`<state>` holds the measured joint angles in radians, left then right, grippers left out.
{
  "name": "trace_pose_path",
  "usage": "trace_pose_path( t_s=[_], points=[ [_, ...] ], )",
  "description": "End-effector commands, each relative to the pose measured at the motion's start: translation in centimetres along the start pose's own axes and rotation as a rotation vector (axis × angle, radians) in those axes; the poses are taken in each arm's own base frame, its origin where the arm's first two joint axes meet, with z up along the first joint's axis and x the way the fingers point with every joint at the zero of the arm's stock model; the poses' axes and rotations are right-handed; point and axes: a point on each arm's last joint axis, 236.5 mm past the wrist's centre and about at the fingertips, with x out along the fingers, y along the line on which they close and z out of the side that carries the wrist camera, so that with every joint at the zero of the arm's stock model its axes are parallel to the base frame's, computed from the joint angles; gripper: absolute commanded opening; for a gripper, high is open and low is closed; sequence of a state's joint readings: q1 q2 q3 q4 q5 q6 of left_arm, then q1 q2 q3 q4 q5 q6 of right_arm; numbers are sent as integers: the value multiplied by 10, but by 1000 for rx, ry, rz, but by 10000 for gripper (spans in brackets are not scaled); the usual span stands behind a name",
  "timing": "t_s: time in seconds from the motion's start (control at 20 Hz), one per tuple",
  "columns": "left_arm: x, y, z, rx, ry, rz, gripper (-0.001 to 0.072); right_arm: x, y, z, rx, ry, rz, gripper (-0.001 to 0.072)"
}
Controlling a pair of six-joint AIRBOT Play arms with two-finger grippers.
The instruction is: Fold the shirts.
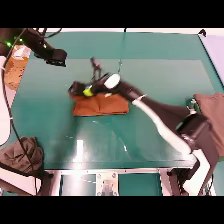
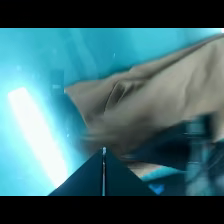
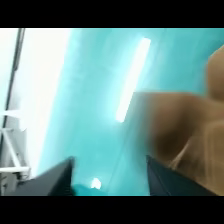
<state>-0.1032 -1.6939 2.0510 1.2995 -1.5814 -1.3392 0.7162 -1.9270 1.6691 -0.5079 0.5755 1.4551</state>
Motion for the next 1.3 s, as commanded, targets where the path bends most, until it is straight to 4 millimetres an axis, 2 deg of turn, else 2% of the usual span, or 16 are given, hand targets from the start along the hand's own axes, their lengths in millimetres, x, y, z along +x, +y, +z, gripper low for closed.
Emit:
trace_pose_path(
  t_s=[0.0,0.1,0.15,0.2,0.3,0.4,0.45,0.5,0.6,0.7,0.8,1.0,1.05,1.1,1.15,1.25],
  points=[
    [6,8,-12,39,38,-1,24,28,-16,-15,-82,-40,-58,512],
    [6,8,-12,42,38,0,24,-17,-33,18,-116,2,-92,512],
    [6,9,-12,42,38,3,24,-49,-47,39,-120,20,-118,511],
    [6,9,-12,43,37,3,24,-82,-64,56,-110,40,-146,507],
    [6,9,-12,42,36,4,24,-149,-109,74,-50,93,-231,490],
    [6,9,-11,42,35,3,24,-199,-157,72,34,141,-304,493],
    [6,9,-11,42,35,4,24,-214,-180,65,89,160,-326,519],
    [6,9,-11,42,35,4,24,-224,-202,54,149,175,-344,588],
    [6,9,-11,40,35,4,24,-227,-235,28,242,203,-373,613],
    [6,10,-9,35,26,10,24,-218,-249,2,273,254,-369,613],
    [6,11,-6,31,12,14,24,-198,-245,-15,287,292,-325,613],
    [6,11,-7,31,18,12,24,-154,-213,-18,293,272,-214,590],
    [6,10,-9,31,25,10,24,-148,-199,-12,281,257,-173,220],
    [6,10,-10,31,31,9,24,-146,-186,-3,263,240,-137,34],
    [6,10,-10,31,31,8,24,-149,-169,11,243,225,-102,19],
    [6,10,-11,31,32,8,24,-174,-130,53,155,156,-54,18]
  ],
)
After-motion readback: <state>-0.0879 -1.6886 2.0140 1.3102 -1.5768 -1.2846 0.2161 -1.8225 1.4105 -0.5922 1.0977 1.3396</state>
